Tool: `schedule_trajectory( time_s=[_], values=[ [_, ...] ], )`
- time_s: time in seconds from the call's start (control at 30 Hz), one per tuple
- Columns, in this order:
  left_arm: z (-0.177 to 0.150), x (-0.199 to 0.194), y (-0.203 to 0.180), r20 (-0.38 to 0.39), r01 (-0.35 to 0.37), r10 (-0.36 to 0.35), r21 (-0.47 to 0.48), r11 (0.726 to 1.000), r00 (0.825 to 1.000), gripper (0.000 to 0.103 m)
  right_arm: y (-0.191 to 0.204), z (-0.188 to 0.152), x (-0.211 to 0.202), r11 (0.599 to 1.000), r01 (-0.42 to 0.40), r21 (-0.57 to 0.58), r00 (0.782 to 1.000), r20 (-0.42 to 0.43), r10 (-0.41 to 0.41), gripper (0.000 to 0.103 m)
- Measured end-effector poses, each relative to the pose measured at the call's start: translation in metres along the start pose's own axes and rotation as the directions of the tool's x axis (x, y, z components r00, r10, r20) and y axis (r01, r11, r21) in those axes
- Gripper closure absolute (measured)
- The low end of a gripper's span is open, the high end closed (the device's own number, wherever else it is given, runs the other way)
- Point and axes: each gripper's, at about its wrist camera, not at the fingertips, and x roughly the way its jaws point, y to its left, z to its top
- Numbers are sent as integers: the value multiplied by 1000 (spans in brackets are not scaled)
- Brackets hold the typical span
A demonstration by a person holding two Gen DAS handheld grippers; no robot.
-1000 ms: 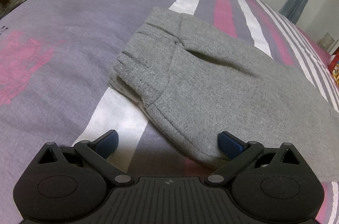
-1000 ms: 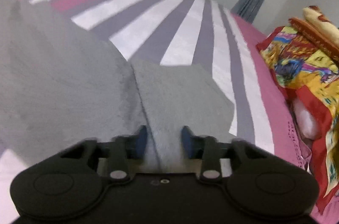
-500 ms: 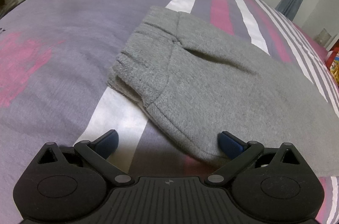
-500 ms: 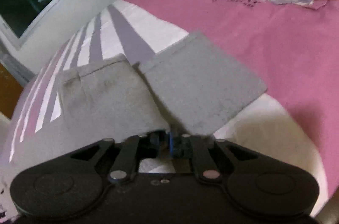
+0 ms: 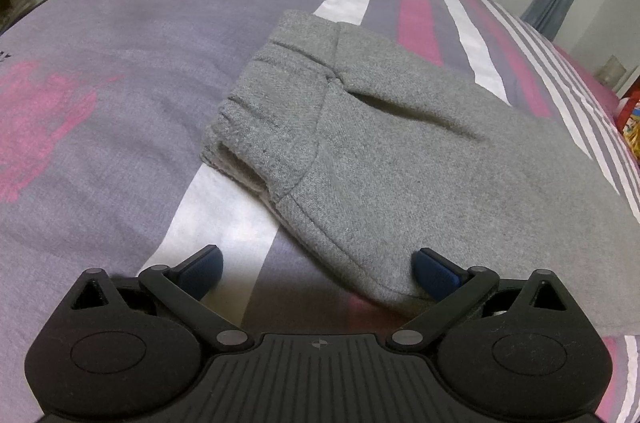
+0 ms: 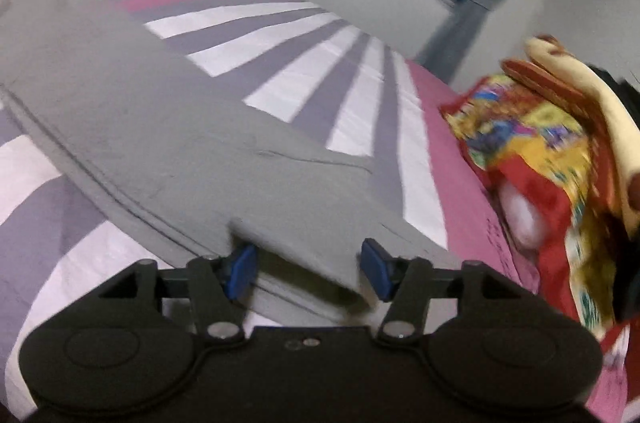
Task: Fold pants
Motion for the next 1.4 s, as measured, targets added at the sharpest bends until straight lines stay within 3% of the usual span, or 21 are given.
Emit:
schedule_trajectory(
  time_s=[0.07,0.1,0.13,0.17,0.23,0.27,0.33,0.43,0.53,0.6,0.63,0.67,0.73,0.77,0.8,0.87,0.97,1.0,1.1,1.2,1.4],
  values=[
    [-1,-1,1,2,3,-3,1,1000,1000,2,-16,11,-2,992,-11,126,1000,7,10,95],
    [-2,-1,1,3,6,-6,2,1000,1000,2,-36,13,-3,968,-13,250,999,43,3,95],
    [-2,-1,2,3,8,-8,3,1000,1000,2,-58,12,-6,920,-20,391,997,76,-10,95],
    [-2,-2,2,2,9,-9,3,1000,1000,2,-79,6,-10,850,-26,527,995,99,-31,95],
    [-2,-2,3,2,10,-10,5,1000,1000,2,-120,-18,-11,661,-9,750,991,95,-95,95],
    [-2,-2,2,2,10,-10,5,1000,1000,2,-136,-34,-6,570,-1,821,992,72,-103,95],
    [-3,-2,3,3,11,-11,7,1000,1000,2,-157,-66,9,433,15,901,997,19,-75,96],
    [-2,-3,1,0,5,-5,6,1000,1000,2,-169,-112,43,278,38,960,998,-53,47,96],
    [2,-9,0,9,-5,5,-11,1000,1000,2,-168,-129,41,193,-9,981,999,-1,54,93],
    [4,-29,6,93,27,-21,-65,998,995,2,-167,-130,36,180,-39,983,998,28,60,81],
    [5,-39,11,137,48,-35,-92,995,990,2,-166,-129,34,191,-56,980,997,43,68,70],
    [5,-47,17,172,70,-48,-125,990,984,2,-164,-126,28,214,-71,974,996,57,72,55],
    [6,-58,30,214,131,-87,-198,971,973,3,-156,-119,20,260,-102,960,994,89,63,41],
    [6,-59,36,218,171,-120,-231,958,969,16,-153,-116,17,278,-108,955,994,94,62,40],
    [5,-58,41,212,197,-144,-259,946,967,41,-150,-114,15,290,-111,950,993,95,68,40],
    [4,-52,47,197,229,-173,-314,921,965,57,-143,-111,10,294,-117,949,993,101,69,40],
    [3,-44,46,192,215,-158,-325,921,969,58,-133,-106,10,299,-106,948,994,90,68,39],
    [2,-44,44,207,226,-165,-318,921,964,67,-130,-104,11,299,-106,948,993,89,71,39],
    [1,-42,35,209,183,-127,-278,943,970,80,-122,-103,13,308,-97,946,994,76,80,39],
    [2,-36,38,196,162,-109,-282,946,975,80,-119,-104,15,311,-88,946,995,67,78,38],
    [0,-29,41,227,198,-131,-304,932,965,80,-118,-105,17,305,-85,949,995,65,75,37]
  ],
)
